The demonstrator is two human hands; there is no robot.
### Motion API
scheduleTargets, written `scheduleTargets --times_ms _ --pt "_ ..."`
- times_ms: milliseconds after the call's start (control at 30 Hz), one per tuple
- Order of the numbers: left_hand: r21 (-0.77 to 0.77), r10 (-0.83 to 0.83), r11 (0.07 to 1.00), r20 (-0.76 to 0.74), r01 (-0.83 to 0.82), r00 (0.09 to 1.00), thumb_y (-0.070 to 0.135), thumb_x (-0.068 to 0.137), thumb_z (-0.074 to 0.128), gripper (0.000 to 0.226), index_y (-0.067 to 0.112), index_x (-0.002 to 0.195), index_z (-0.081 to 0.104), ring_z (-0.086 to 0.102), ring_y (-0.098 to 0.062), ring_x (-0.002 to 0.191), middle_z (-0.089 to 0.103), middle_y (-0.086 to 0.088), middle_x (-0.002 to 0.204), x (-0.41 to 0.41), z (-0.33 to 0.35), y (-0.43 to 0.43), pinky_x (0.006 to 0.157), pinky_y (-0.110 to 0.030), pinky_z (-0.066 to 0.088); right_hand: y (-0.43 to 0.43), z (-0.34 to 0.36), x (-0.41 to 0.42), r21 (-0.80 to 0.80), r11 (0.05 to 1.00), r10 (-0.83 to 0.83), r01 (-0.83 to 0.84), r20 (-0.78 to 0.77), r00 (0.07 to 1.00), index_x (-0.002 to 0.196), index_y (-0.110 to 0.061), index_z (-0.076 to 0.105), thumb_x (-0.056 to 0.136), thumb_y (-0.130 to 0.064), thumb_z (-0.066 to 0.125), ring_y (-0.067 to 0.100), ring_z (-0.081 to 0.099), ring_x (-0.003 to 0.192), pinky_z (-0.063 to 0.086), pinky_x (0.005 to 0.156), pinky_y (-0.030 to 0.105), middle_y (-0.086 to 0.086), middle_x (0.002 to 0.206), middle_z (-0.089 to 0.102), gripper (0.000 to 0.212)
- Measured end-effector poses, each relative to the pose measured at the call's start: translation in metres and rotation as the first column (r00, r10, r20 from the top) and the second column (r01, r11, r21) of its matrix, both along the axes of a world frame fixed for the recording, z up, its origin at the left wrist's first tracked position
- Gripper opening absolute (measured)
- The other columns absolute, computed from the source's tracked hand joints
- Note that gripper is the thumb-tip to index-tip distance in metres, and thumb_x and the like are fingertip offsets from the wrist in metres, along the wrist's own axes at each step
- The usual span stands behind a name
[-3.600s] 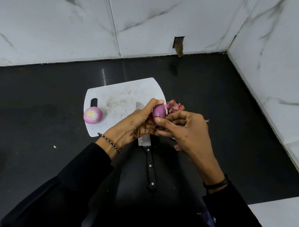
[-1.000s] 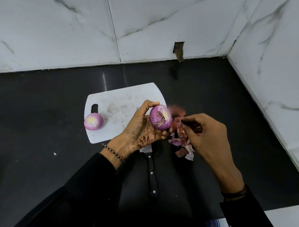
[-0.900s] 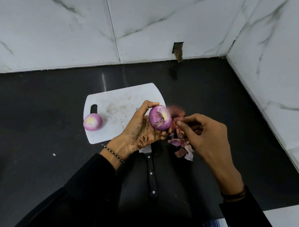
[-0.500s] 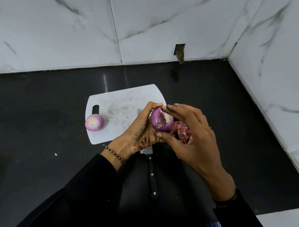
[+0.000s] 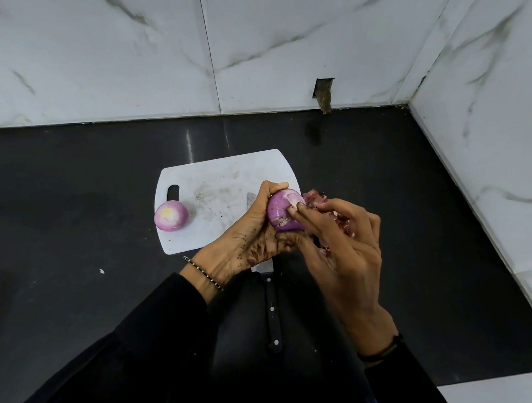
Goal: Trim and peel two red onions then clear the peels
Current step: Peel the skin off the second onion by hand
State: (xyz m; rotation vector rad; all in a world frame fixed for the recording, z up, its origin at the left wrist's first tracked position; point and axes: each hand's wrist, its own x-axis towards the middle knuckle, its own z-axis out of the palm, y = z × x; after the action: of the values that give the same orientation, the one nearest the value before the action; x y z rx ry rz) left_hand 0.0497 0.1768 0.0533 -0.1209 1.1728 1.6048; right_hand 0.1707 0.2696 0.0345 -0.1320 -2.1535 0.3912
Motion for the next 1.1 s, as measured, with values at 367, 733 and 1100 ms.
scheduleTargets --times_ms 367,733,1100 --pt "-0.034 0.035 0.999 -0.064 -0.037 0.997 0.053 0.097 0.051 0.041 0.015 0.095 0.068 0.070 -0.022 0.066 0.072 -0.011 0.083 -0.004 -0.001 0.002 0.062 -0.032 0.061 0.005 0.000 -0.003 -0.100 0.995 0.033 -0.021 0.122 0.992 0.138 -0.013 0.050 0.086 -0.020 0.075 0.011 0.044 0.130 0.044 0.098 0.030 0.006 0.138 0.049 0.059" --pt "0.034 0.024 0.999 0.030 -0.025 0.999 0.055 0.094 0.051 0.051 0.007 0.107 0.062 0.069 -0.019 0.062 0.071 -0.012 0.081 -0.004 -0.002 0.000 0.055 -0.029 0.058 -0.007 0.002 -0.002 -0.071 0.996 0.056 -0.058 -0.028 0.998 0.106 0.004 0.073 0.077 0.002 0.085 0.019 0.059 0.104 0.049 0.097 0.022 0.001 0.108 0.059 0.031" --pt "0.098 -0.039 0.994 0.021 0.037 0.999 0.055 0.094 0.052 0.046 0.012 0.087 0.067 0.060 -0.016 0.063 0.067 -0.007 0.077 -0.008 -0.005 -0.005 0.066 -0.025 0.052 0.007 0.011 -0.007 -0.220 0.973 0.114 -0.068 0.200 0.973 0.108 -0.017 0.070 0.075 -0.030 0.089 0.018 0.051 0.101 0.048 0.076 0.045 0.006 0.108 0.058 0.040"
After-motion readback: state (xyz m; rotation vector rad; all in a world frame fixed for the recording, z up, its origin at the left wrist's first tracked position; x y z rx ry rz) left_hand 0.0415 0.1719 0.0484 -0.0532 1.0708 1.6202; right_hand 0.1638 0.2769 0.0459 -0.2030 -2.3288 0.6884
